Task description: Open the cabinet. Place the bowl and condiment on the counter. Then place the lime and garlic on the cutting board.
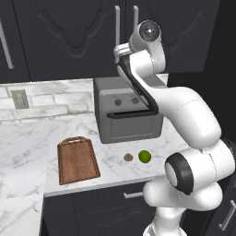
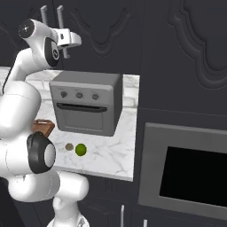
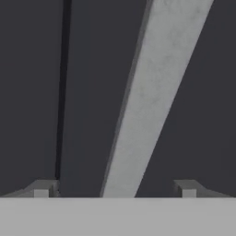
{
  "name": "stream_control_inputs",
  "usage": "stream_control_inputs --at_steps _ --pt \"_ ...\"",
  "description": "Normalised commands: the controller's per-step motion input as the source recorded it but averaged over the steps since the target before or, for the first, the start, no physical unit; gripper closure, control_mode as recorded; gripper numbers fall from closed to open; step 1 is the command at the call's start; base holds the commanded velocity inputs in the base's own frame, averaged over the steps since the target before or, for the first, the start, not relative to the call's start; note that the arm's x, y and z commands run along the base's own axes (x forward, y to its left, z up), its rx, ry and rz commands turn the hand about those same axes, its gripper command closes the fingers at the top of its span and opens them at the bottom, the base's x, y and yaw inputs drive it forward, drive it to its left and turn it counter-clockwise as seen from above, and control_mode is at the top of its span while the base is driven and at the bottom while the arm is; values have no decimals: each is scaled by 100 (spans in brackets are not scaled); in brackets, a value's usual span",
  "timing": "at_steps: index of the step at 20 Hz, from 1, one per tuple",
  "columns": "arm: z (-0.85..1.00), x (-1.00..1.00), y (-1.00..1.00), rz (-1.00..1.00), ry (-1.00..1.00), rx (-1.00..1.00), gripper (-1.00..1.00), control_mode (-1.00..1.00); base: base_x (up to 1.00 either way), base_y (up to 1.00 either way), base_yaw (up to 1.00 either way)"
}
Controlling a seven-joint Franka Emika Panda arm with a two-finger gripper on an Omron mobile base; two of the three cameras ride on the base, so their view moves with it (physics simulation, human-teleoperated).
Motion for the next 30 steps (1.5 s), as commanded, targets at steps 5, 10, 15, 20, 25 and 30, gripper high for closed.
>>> stream_control_inputs --at_steps 5,10,15,20,25,30 --pt "0 7 -4 -3 0 1 100 -100 0 0 0" --pt "0 0 0 0 1 0 100 -100 0 0 0" --pt "0 -8 -15 0 0 1 100 -100 0 0 0" --pt "0 -85 -26 -10 0 1 100 -100 0 0 0" --pt "0 -100 -21 -14 0 2 100 -100 0 0 0" --pt "0 -100 -33 -15 2 6 100 -100 0 0 0"
